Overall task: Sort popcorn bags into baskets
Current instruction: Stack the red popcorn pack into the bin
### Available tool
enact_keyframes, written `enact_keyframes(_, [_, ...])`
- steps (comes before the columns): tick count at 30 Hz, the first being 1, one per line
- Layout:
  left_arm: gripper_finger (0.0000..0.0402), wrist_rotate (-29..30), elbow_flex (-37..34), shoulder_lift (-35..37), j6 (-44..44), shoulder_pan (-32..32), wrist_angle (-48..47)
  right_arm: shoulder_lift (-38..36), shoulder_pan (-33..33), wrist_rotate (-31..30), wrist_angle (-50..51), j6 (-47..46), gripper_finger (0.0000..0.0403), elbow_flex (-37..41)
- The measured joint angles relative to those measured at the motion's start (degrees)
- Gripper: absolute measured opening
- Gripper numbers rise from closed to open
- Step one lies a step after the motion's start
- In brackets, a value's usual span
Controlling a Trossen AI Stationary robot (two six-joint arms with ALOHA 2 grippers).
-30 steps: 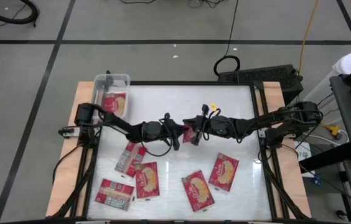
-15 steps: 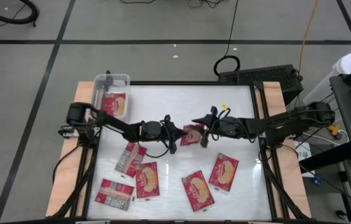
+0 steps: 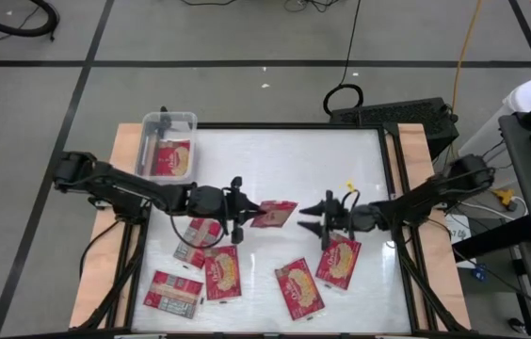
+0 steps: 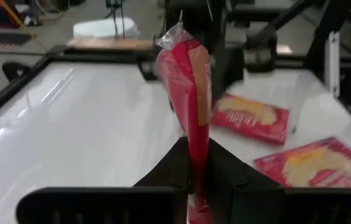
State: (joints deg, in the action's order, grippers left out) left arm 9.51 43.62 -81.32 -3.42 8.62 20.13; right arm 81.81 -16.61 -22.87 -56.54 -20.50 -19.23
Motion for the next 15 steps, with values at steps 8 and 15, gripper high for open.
enact_keyframes(8, [0.0020, -0.5, 0.0, -0.1, -0.1, 0.6, 0.9, 12.9, -0.5, -1.4, -3.4, 8.2, 0.0181, -11.4])
enact_keyframes(15, [0.0035, -0.7, 0.0, -0.1, 1.4, 1.7, 0.8, 14.7, -0.2, -1.0, -3.5, 13.8, 0.0153, -15.4])
